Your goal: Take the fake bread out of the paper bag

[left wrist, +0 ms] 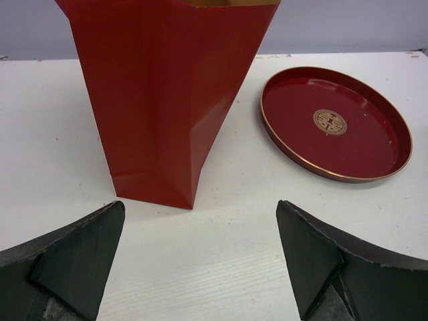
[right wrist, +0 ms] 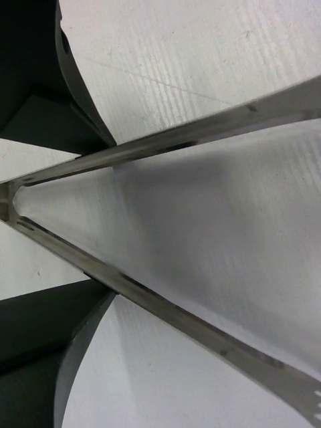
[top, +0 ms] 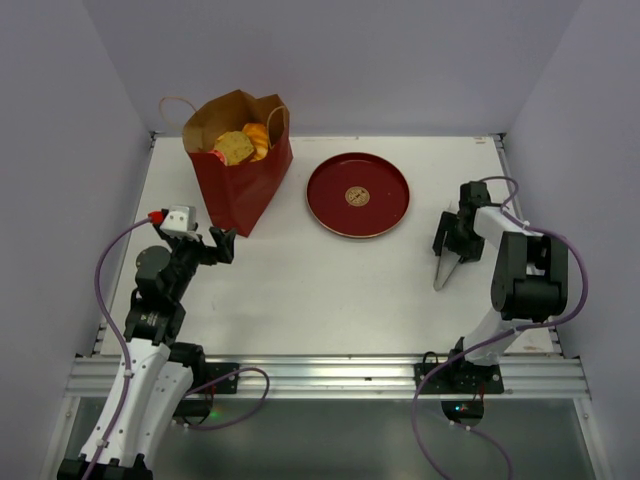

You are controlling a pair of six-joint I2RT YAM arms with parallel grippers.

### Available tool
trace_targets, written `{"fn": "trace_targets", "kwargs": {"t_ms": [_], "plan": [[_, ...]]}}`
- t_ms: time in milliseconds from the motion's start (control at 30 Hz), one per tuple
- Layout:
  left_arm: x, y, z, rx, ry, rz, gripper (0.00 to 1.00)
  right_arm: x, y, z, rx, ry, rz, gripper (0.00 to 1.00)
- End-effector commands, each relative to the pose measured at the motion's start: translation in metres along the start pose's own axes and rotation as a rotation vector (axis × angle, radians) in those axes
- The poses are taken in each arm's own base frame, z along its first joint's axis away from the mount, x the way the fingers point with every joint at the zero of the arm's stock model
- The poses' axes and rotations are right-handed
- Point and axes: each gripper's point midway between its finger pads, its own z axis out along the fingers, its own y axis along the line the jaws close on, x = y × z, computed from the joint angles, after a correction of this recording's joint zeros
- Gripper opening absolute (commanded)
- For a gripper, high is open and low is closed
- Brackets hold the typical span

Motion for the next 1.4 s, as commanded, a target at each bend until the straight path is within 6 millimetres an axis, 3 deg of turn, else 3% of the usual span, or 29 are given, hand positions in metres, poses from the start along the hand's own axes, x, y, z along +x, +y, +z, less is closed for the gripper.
{"fn": "trace_targets", "kwargs": {"t_ms": [0, 167, 633, 833, 1067, 1267, 1367], "plan": [[-0.011, -0.001, 0.002, 0.005, -0.043, 0.027, 0.99, -0.004, -0.006, 0.014, 0.033, -0.016, -0.025, 0.72], [-0.012, -0.001, 0.002, 0.007, -0.047, 0.028, 0.99, -0.004, -0.007, 0.013, 0.028, -0.031, -0.044, 0.54], [-0.016, -0.003, -0.001, 0.012, -0.066, 0.03, 1.0, -0.02, 0.0, 0.008, -0.031, -0.077, -0.17, 0.21], [-0.012, -0.007, 0.002, 0.039, -0.043, 0.023, 1.0, -0.037, 0.014, -0.005, -0.136, -0.131, -0.36, 0.2], [-0.013, -0.008, 0.001, 0.038, -0.051, 0.027, 1.0, -0.052, 0.005, -0.003, -0.093, -0.151, -0.534, 0.19], [-0.013, -0.01, 0.001, 0.046, -0.052, 0.028, 0.99, -0.056, 0.0, -0.006, -0.101, -0.169, -0.565, 0.15], [-0.014, -0.013, 0.0, 0.062, -0.053, 0.03, 1.0, -0.062, -0.003, -0.017, -0.163, -0.203, -0.538, 0.1]]}}
